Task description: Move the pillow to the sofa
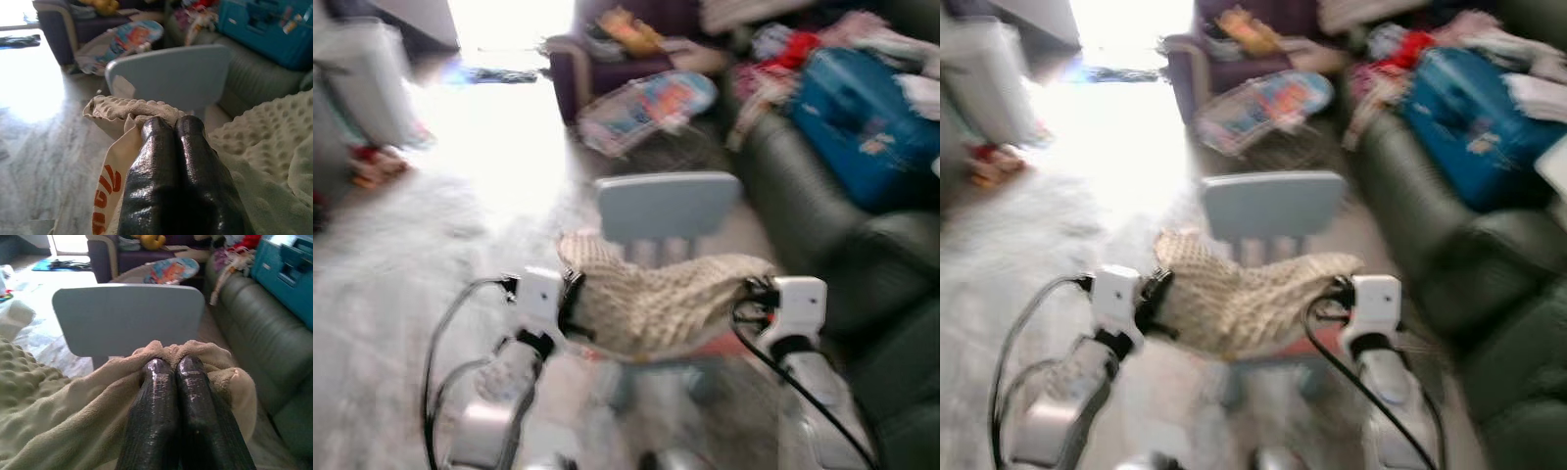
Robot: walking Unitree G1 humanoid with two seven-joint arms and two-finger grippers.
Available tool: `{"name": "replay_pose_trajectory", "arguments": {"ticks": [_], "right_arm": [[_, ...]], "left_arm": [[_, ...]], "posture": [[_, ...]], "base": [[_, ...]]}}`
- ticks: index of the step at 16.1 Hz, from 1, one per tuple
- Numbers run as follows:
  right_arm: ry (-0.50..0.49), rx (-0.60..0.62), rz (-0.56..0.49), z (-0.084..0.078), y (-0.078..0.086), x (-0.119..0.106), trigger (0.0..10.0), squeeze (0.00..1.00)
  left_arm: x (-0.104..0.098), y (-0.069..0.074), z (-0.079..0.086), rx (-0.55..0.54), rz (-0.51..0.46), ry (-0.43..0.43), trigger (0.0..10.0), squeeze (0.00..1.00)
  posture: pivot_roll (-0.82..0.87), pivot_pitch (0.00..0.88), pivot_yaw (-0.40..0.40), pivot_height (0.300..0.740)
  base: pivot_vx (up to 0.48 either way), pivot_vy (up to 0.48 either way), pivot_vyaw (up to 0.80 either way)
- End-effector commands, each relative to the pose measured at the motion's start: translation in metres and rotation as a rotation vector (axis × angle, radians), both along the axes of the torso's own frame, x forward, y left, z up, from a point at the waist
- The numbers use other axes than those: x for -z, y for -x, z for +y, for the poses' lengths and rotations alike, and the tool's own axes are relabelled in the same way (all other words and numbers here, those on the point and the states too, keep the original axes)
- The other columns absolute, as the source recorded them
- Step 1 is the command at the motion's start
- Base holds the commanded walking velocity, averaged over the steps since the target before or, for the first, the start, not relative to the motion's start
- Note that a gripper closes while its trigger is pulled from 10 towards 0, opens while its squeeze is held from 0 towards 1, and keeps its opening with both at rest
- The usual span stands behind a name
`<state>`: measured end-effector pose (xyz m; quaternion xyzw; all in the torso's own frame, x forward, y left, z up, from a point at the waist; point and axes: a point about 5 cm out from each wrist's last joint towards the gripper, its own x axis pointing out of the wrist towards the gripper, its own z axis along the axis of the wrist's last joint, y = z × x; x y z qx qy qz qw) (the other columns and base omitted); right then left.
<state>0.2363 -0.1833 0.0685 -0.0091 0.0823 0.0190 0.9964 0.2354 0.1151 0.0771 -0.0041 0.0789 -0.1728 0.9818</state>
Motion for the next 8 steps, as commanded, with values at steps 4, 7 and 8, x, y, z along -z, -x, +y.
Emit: {"name": "replay_pose_trajectory", "arguments": {"ticks": [4,7,8], "right_arm": [[0.005,-0.013,-0.022,0.0026,-0.0026,-0.0052,10.0,0.00],[0.016,-0.014,-0.017,0.0012,-0.0016,-0.0047,10.0,0.00],[0.016,-0.017,-0.016,0.0016,-0.0012,-0.0046,10.0,0.00]], "left_arm": [[-0.0008,-0.0022,-0.0015,0.005,-0.005,0.001,10.0,0.00],[-0.0009,-0.0019,-0.0020,0.010,-0.003,0.004,10.0,0.00],[-0.0008,-0.0015,-0.0024,0.011,-0.002,0.005,10.0,0.00]], "posture": [[-0.05,0.000,-0.005,0.740],[-0.05,0.000,-0.006,0.740],[-0.05,0.000,-0.006,0.740]], "base": [[0.000,0.000,-0.80],[0.000,0.000,-0.80],[0.000,0.000,-0.80]]}}
